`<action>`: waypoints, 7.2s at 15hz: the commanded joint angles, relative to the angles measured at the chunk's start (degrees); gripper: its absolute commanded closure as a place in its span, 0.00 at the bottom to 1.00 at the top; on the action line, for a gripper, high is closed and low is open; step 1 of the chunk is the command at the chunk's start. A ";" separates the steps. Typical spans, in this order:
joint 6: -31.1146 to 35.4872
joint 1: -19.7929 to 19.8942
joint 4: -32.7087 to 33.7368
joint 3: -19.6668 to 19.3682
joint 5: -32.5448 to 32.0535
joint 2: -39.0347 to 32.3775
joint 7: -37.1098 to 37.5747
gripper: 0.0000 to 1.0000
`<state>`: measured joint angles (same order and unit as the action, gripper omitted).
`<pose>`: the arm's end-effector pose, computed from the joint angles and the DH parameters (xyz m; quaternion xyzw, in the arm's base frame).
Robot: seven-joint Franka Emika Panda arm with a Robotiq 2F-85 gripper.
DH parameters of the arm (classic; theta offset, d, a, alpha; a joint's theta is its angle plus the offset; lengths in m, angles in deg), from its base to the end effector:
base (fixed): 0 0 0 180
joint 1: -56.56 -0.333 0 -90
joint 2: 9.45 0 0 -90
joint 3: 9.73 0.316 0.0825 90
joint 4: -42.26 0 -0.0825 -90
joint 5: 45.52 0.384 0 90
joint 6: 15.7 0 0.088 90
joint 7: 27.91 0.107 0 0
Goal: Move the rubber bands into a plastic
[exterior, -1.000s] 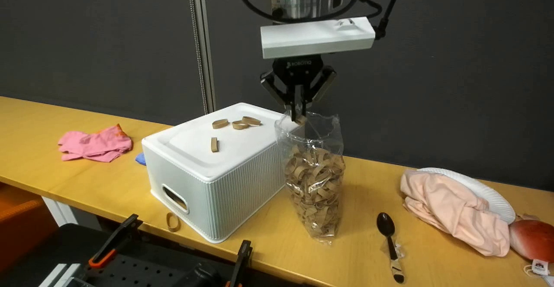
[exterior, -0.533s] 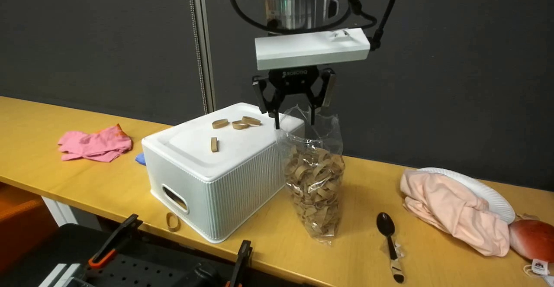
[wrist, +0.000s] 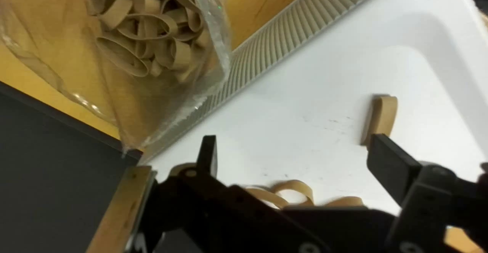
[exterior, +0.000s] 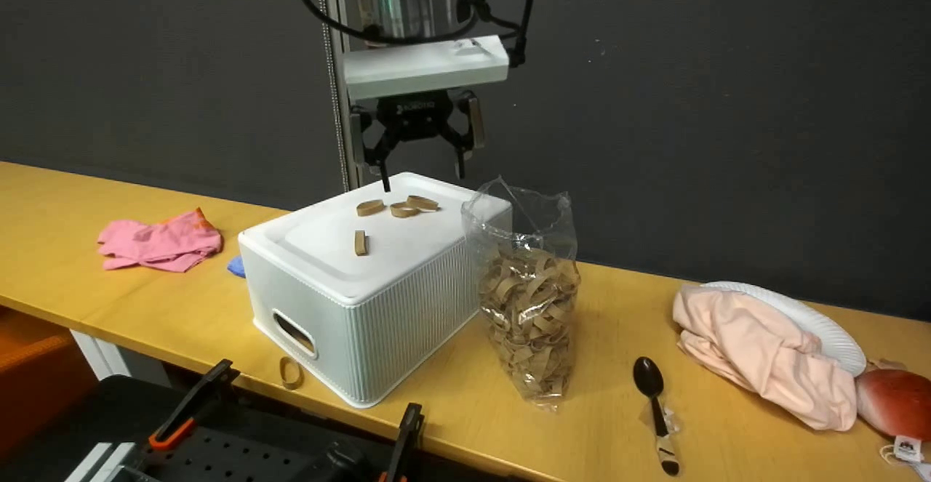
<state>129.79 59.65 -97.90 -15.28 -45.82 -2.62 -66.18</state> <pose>0.4833 -0.0734 0.3667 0.9609 0.2559 0.0985 0.0383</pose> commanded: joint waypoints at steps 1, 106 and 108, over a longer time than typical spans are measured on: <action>1.01 -2.44 0.14 0.85 2.16 -1.31 -1.55 0.00; -1.29 2.49 24.30 8.47 2.69 -26.73 -16.55 0.00; -0.43 2.59 24.34 9.21 2.92 -27.01 -17.00 0.00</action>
<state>127.43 61.71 -72.99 -7.33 -42.00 -29.96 -82.18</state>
